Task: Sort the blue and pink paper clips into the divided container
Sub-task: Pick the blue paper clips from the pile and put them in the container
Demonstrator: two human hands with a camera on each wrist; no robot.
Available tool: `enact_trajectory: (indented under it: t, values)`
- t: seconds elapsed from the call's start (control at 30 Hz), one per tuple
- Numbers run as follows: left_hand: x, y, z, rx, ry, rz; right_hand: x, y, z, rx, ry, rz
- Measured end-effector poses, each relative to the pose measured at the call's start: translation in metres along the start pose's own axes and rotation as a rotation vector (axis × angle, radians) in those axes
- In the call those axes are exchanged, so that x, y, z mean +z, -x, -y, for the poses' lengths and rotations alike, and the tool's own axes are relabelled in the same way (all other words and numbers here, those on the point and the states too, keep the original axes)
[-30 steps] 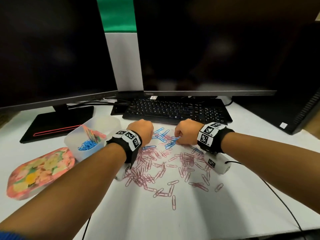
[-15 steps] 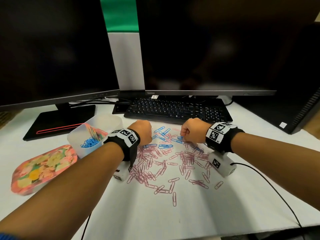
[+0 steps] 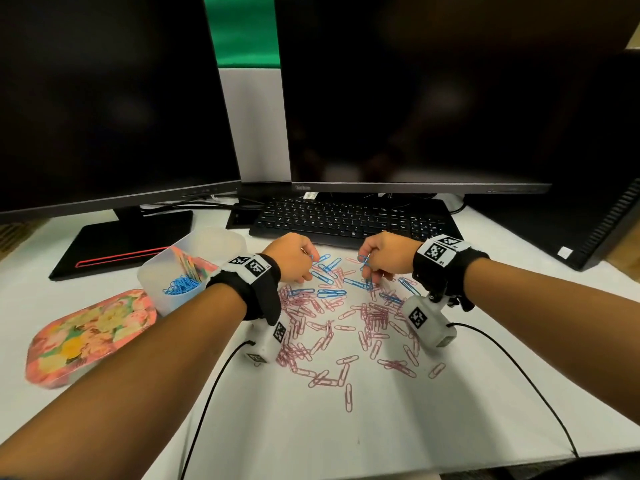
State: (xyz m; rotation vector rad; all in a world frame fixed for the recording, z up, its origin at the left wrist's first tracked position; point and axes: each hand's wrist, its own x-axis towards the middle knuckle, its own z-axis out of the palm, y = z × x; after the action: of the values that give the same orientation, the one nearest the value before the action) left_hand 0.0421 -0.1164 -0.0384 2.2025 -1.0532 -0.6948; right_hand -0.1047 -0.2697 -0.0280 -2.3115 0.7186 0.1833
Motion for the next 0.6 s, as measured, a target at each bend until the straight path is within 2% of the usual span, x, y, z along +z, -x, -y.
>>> enact_trajectory:
  t: [0.1,0.27,0.4,0.6]
  values:
    - [0.006,0.002,-0.006,0.022,-0.051,-0.026,0.007,-0.002,0.008,-0.023,0.238,-0.041]
    - [0.02,0.01,-0.014,0.107,-0.327,-0.009,0.026,-0.002,0.01,-0.006,0.517,-0.1]
    - [0.027,0.013,-0.011,0.204,-0.546,0.034,0.034,-0.003,0.01,-0.032,0.573,-0.126]
    - [0.027,0.011,-0.009,0.154,-0.534,0.064,0.03,-0.001,0.014,0.002,0.578,-0.014]
